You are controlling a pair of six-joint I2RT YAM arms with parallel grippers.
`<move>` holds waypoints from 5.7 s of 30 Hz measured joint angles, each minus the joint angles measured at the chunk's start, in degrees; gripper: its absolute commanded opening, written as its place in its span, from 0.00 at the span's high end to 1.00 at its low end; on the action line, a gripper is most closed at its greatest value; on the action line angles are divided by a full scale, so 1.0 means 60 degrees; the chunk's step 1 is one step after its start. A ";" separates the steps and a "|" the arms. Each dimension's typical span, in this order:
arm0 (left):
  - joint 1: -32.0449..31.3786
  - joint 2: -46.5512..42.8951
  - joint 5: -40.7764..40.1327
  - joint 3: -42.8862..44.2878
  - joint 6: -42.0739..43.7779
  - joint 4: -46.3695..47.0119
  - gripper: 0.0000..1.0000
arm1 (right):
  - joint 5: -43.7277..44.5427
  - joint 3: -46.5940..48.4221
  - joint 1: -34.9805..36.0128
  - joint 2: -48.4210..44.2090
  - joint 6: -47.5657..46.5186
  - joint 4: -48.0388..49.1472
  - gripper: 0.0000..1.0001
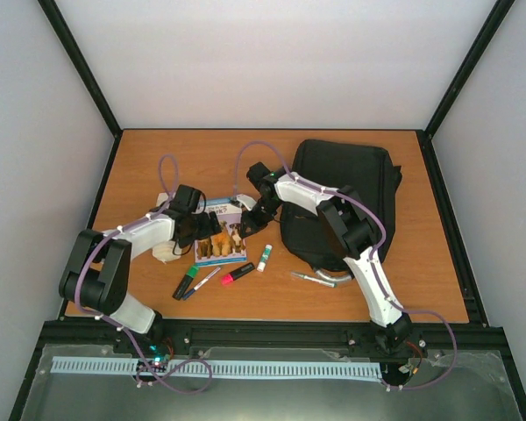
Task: Pack the student bag
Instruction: Pick up the book from the center of the board, then place the book in the student bag.
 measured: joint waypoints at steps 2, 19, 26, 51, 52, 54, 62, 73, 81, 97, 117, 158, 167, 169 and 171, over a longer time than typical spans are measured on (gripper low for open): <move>0.0025 0.0000 0.0058 -0.0007 0.0047 0.0025 0.10 | -0.0004 0.0033 -0.0004 0.0022 0.0000 -0.0029 0.89; 0.0117 -0.2335 0.0925 -0.0437 0.0069 0.0182 0.19 | 0.0058 0.0175 -0.0025 0.0076 -0.0033 -0.0313 0.88; 0.0007 -0.2044 0.2481 -0.0437 -0.0211 0.0860 0.28 | 0.0025 0.0186 0.0000 0.0153 -0.0051 -0.0324 0.87; -0.0004 -0.2885 0.3056 -0.0204 -0.0579 -0.1723 0.51 | 0.0000 0.0226 0.0036 0.0178 -0.0076 -0.0313 0.86; -0.0004 -0.2896 0.3056 -0.0204 -0.0619 -0.1730 0.54 | 0.0004 0.0226 0.0036 0.0178 -0.0076 -0.0313 0.86; -0.0004 -0.2925 0.3045 -0.0204 -0.0703 -0.1756 0.60 | 0.0000 0.0226 0.0036 0.0178 -0.0080 -0.0317 0.86; -0.0007 -0.3359 0.2641 -0.0288 -0.0984 -0.1708 0.88 | 0.0015 0.0291 0.0047 0.0178 -0.0153 -0.0386 0.84; -0.0018 -0.3366 0.2011 0.0834 -0.0364 -0.2149 0.99 | 0.0222 0.0237 -0.0539 -0.1829 -0.0532 -0.0776 0.59; -0.0189 -0.3632 0.3151 0.1792 0.0346 -0.1832 0.99 | 0.0277 -0.2146 -0.2677 -0.7140 -0.1566 -0.0062 0.33; -0.3056 -0.3971 0.4991 0.1759 0.1399 -0.1421 0.99 | 0.4222 -0.8703 -0.3100 -1.1278 -0.5056 0.0426 0.31; -0.3373 -0.3854 0.5107 0.0801 0.1912 -0.2430 0.99 | 0.6524 -1.1103 -0.3100 -1.1865 -0.7216 0.1486 0.37; -0.3453 -0.2922 0.6951 0.0568 0.2324 -0.1060 0.99 | 0.6787 -0.6772 -0.3177 -1.0579 -0.4983 0.1963 0.97; -0.3610 0.0069 0.7238 0.0882 0.0754 0.1453 0.99 | 0.6652 -0.6339 -0.3224 -1.0440 -0.4422 0.1880 0.97; -0.3657 0.0543 0.7253 0.1016 0.0525 0.1789 0.99 | 0.6641 -0.6324 -0.3228 -1.0444 -0.4309 0.1905 0.97; -0.3661 0.0867 0.7289 0.1137 0.0313 0.2200 0.99 | 0.6594 -0.6324 -0.3235 -1.0444 -0.4193 0.1905 0.97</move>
